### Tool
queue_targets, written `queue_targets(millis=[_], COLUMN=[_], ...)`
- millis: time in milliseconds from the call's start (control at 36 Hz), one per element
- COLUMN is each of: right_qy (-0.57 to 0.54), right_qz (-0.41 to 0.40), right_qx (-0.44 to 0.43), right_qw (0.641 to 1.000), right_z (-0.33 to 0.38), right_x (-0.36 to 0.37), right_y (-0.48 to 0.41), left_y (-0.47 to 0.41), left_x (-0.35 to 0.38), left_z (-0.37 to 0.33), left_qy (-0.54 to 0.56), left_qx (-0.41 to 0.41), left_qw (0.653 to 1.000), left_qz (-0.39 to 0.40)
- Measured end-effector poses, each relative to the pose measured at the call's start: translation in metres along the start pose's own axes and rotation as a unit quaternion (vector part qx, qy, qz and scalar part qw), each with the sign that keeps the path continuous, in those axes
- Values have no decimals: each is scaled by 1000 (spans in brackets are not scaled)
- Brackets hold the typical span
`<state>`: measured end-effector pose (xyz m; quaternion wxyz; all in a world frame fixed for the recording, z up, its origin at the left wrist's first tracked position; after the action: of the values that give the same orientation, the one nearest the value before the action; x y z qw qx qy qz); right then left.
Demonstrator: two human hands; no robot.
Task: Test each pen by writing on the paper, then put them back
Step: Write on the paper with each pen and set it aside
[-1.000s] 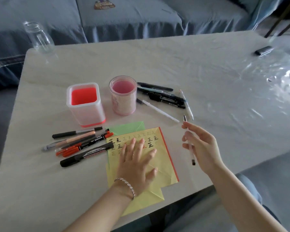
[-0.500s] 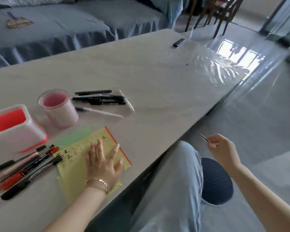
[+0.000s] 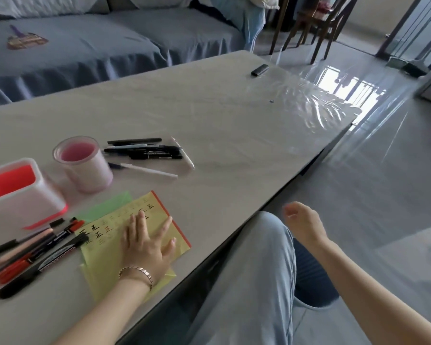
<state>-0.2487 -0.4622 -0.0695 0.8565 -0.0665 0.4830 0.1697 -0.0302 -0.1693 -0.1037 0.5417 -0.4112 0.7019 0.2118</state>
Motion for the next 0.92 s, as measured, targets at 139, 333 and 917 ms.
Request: queue_targets(millis=[139,333,917], right_qy=[-69,-46,63], right_qz=[30,104,76], right_qx=[-93,-205,-345], right_qw=[993,972,933], right_z=[81,178,281], right_x=[23,83,163], right_y=[5,19,10], left_y=[-4,-4,0], left_x=[-15,-26,-20], left_z=[10,41,45], left_qy=[-19,-31,-8], left_qx=[34,34,-27], left_qw=[999,996,999], left_qz=[-22,-74,-17])
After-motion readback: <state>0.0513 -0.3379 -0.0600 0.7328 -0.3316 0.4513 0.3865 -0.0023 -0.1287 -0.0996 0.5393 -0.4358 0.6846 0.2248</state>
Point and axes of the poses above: each hand's wrist, its own y-axis away from the middle knuckle, its own x-axis out of the palm, z = x × y, the point moved 9 cm from there along -y, towards the middle knuckle, and after that the axes turned 11 degrees about -z, right-handed, at the moved point
